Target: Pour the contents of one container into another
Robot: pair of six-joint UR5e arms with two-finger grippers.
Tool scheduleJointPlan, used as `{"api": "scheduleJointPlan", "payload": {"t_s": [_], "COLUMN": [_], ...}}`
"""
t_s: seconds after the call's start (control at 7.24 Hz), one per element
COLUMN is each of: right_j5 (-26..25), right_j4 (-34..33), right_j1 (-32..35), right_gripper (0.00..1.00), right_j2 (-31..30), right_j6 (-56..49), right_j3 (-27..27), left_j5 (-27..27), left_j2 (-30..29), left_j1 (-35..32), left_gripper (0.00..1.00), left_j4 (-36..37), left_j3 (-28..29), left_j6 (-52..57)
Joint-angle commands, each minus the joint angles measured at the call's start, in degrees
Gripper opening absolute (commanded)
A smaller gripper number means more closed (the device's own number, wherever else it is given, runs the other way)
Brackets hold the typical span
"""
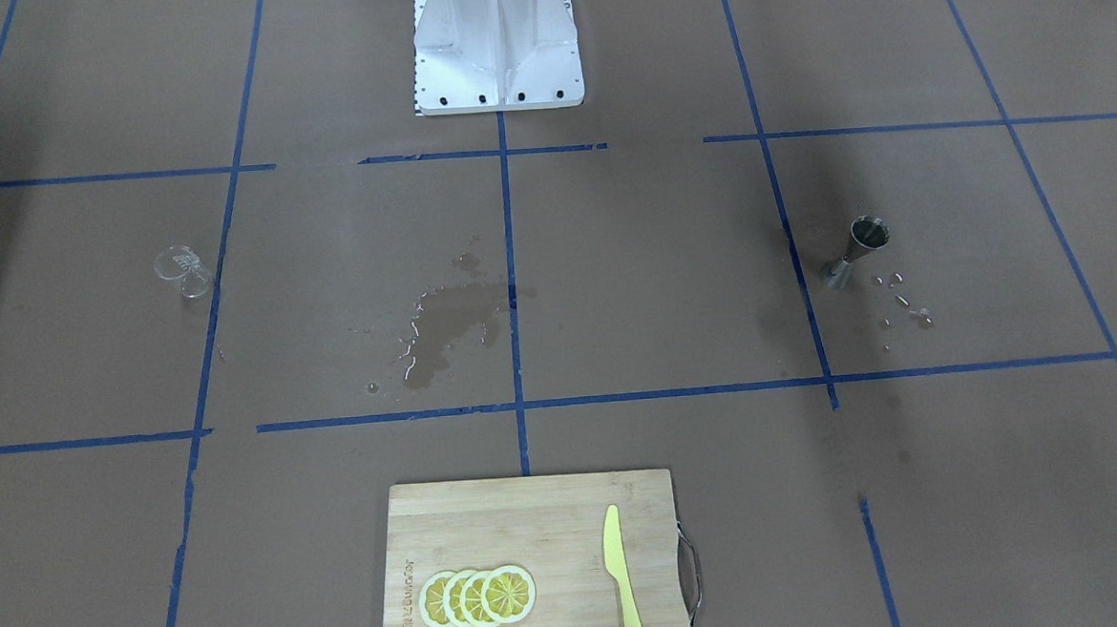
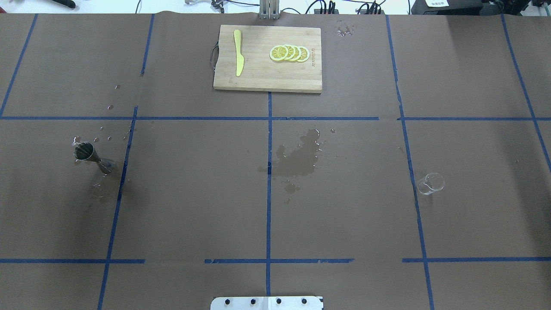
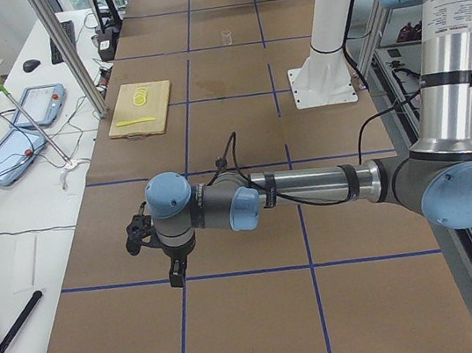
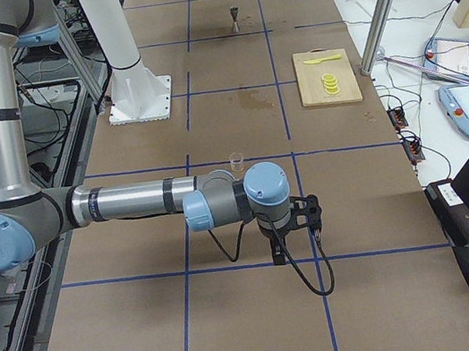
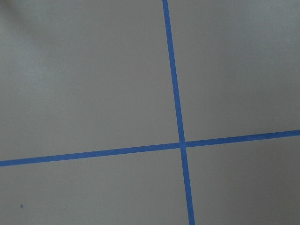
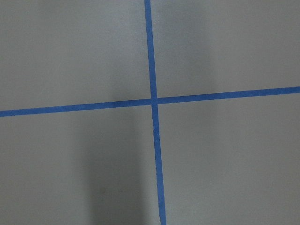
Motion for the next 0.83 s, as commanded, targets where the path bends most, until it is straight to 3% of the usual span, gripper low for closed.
{"api": "scheduleJointPlan", "payload": {"t_s": [0.0,0.69], "right_j5": [0.2,0.6], "right_j4": [0.0,0.0], "right_j1": [0.0,0.1], "right_gripper": [1.00,1.00], "right_j2": [-0.2,-0.2], "right_j6": [0.0,0.0], "right_j3": [0.0,-0.1], "left_j5": [-0.9,-0.8], "left_j2": [0.1,0.0], "left_j1": [0.0,0.1], "left_gripper": [1.00,1.00], "left_j4": [0.2,-0.3], "left_j3": [0.2,0.3], "left_j6": [-0.3,-0.1]}}
